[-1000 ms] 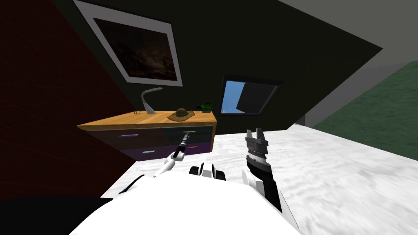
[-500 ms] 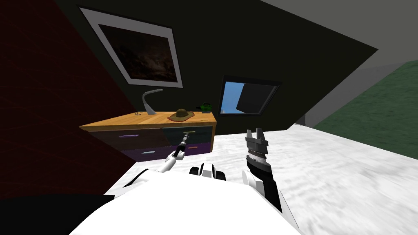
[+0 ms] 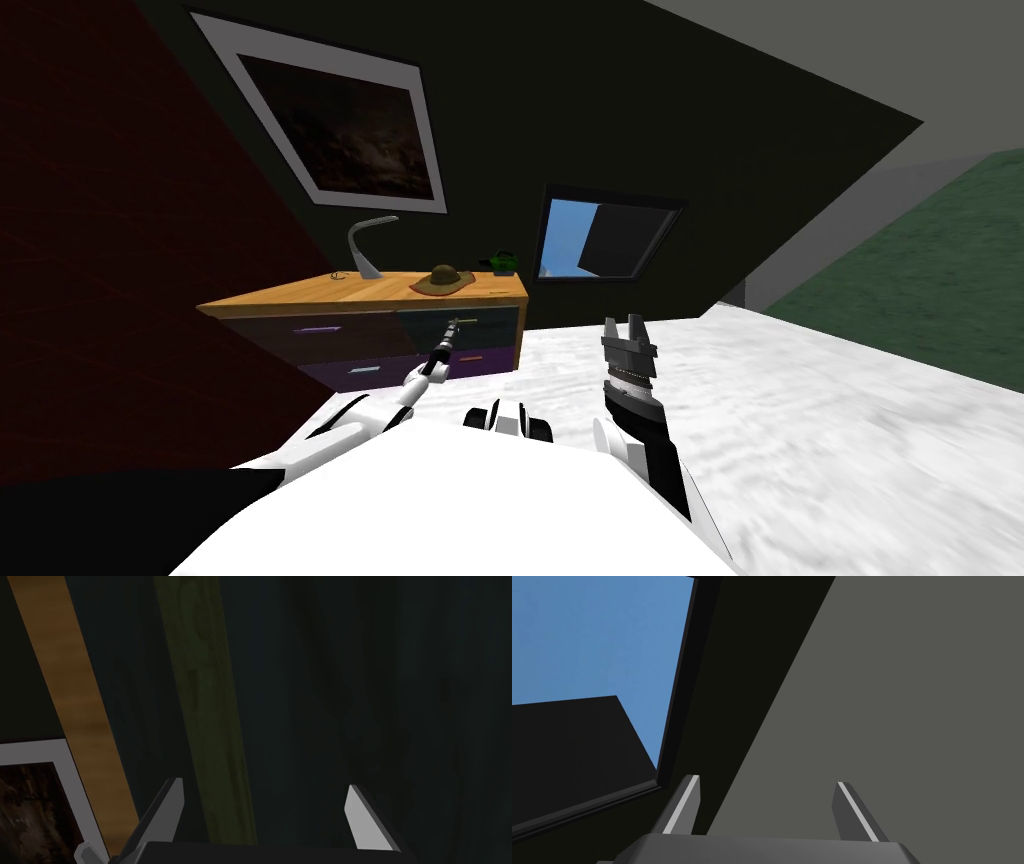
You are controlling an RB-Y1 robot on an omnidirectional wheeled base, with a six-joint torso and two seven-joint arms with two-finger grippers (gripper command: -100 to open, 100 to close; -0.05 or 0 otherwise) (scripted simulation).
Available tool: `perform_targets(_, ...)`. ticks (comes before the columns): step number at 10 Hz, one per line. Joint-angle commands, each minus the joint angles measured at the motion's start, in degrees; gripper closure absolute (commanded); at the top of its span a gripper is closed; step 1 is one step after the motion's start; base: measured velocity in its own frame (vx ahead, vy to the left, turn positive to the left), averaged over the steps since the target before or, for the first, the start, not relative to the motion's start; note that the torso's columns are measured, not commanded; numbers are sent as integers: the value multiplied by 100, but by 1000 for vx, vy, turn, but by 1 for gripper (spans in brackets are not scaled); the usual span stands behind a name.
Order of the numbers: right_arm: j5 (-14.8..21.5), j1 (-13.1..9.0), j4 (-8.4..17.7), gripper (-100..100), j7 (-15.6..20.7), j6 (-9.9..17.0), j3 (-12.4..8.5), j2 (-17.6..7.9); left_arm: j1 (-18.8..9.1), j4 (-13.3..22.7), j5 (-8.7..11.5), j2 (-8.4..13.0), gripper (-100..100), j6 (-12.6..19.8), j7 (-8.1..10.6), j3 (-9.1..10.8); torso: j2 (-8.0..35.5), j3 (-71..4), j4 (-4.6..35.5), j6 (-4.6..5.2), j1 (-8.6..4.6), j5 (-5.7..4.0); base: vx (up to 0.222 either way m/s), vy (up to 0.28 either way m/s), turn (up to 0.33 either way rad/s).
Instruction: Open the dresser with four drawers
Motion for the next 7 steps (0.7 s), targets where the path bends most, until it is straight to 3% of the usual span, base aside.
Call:
perform_targets(1, 0, 0, 0, 0, 0, 0, 0, 0, -325, 633, 89, 83, -100, -131, 26, -28, 0, 2, 0, 3, -8, -1, -26, -28, -4)
perform_targets(2, 0, 0, 0, 0, 0, 0, 0, 0, -563, 763, 283, 315, -100, -297, 90, -91, -4, 0, -1, 0, 3, 1, -49, -44, -10)
perform_targets(3, 0, 0, 0, 0, 0, 0, 0, 0, -353, 184, 283, 315, -100, -182, 90, -91, 2, 2, 1, 0, 1, 0, -58, -45, 5)
perform_targets(5, 0, 0, 0, 0, 0, 0, 0, 0, -789, 775, 283, 315, -100, -297, 90, -91, -10, -5, -3, 0, 7, 2, -22, -16, 0)
perform_targets(6, 0, 0, 0, 0, 0, 0, 0, 0, -789, 1036, 283, 315, -100, -297, 90, -91, -22, -10, 1, 3, 14, 0, 0, 0, 0)
perform_targets(7, 0, 1, 0, 0, 0, 0, 0, -1, -771, 620, 283, 315, -100, -297, 90, -91, -22, -11, -3, 0, 16, 3, 0, 2, 20)
